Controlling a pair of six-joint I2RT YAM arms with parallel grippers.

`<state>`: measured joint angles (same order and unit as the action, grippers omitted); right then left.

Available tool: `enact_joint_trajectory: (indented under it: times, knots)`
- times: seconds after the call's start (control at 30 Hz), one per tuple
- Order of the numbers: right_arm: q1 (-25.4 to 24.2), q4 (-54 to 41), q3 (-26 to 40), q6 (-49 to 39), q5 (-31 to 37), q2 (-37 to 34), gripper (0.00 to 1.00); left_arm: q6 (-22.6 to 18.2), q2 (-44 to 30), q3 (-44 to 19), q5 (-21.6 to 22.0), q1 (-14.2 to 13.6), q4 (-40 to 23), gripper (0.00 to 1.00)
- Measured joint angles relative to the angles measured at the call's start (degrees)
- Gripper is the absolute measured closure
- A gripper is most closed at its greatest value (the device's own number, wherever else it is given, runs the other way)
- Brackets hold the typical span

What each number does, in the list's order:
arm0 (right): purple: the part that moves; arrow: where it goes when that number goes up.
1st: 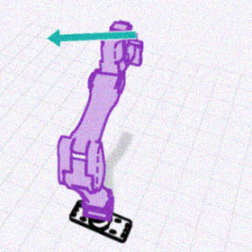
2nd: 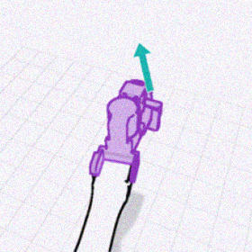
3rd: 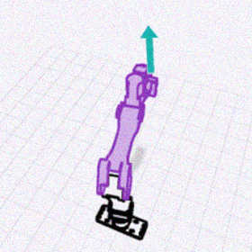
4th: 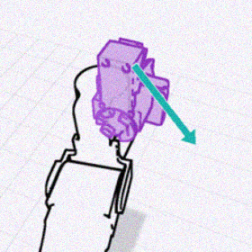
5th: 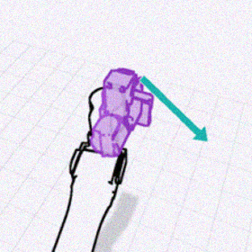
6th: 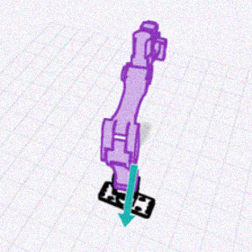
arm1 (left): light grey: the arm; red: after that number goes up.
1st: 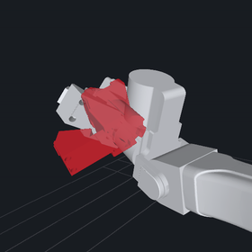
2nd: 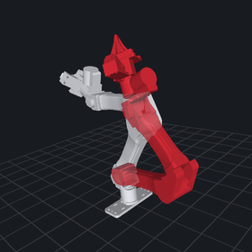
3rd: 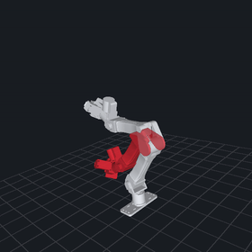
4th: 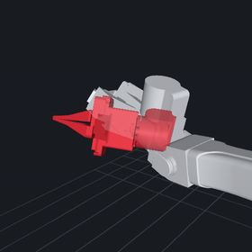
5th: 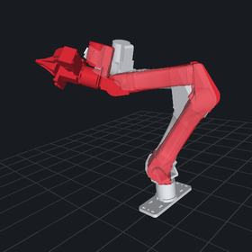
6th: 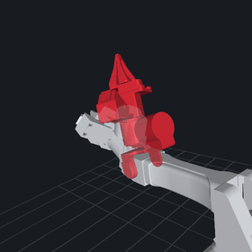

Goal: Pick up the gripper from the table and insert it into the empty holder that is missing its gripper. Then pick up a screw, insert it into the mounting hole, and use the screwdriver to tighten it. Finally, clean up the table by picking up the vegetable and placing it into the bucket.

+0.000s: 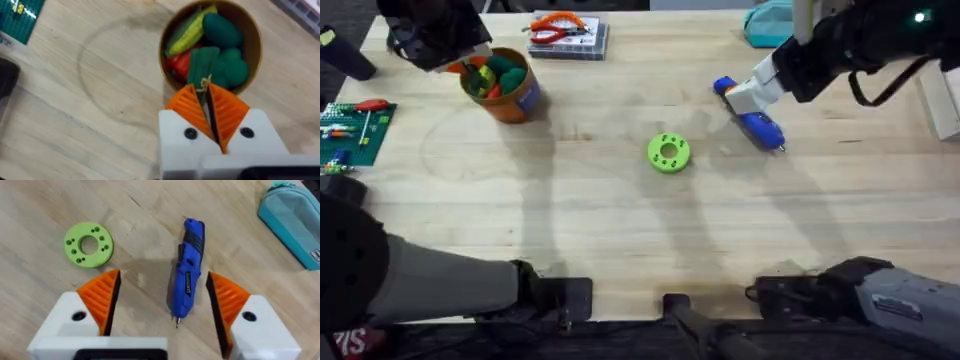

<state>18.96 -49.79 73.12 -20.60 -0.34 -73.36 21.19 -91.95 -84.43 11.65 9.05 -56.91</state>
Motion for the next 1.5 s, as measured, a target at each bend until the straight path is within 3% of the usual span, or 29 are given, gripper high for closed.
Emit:
enact_joint_trajectory:
  times: [0.3, 0.47, 0.73, 0.9, 1.03, 1.13, 1.17, 1.2, 1.5]
  knots:
    - [0.0, 0.0, 0.0, 0.0, 0.01, 0.0, 0.043, 0.31, -0.03, 0.29, -3.0, 0.64, 4.84, 0.981]
    - [0.0, 0.01, 0.0, 0.0, 0.0, 0.0, 0.043, 0.52, -0.44, 0.29, -3.77, 0.62, 4.91, 0.774]
    - [0.0, 0.01, 0.0, 0.0, 0.01, 0.0, 0.043, 0.7, -2.02, 0.35, -4.18, 0.62, 4.79, 0.6]
    - [0.0, 0.01, 0.0, 0.0, 0.01, 0.0, 0.043, 0.72, 0.07, 0.35, -4.19, 0.62, 2.0, 0.386]
    - [0.0, 0.01, 0.0, 0.0, 0.01, 0.0, 0.043, 0.02, 5.92, 0.37, -4.46, 0.59, -2.03, 0.358]
    - [0.0, 0.03, 0.0, 0.0, 0.02, 0.02, 0.043, -3.5, 12.39, 0.37, -6.18, 0.12, -5.53, 0.308]
    - [0.0, 0.01, 0.0, 0.0, 0.02, 0.04, 0.043, -5.22, 14.5, 0.37, -7.13, -0.28, -6.61, 0.204]
    - [0.0, 0.0, -0.01, 0.0, 0.01, 0.59, 0.043, -10.4, 20.43, 0.34, -11.18, -2.11, -10.08, 0.017]
    - [0.0, 0.46, -0.11, 0.0, 0.01, 10.51, 0.043, -22.0, 31.67, 0.33, -22.89, -7.02, -13.57, 0.012]
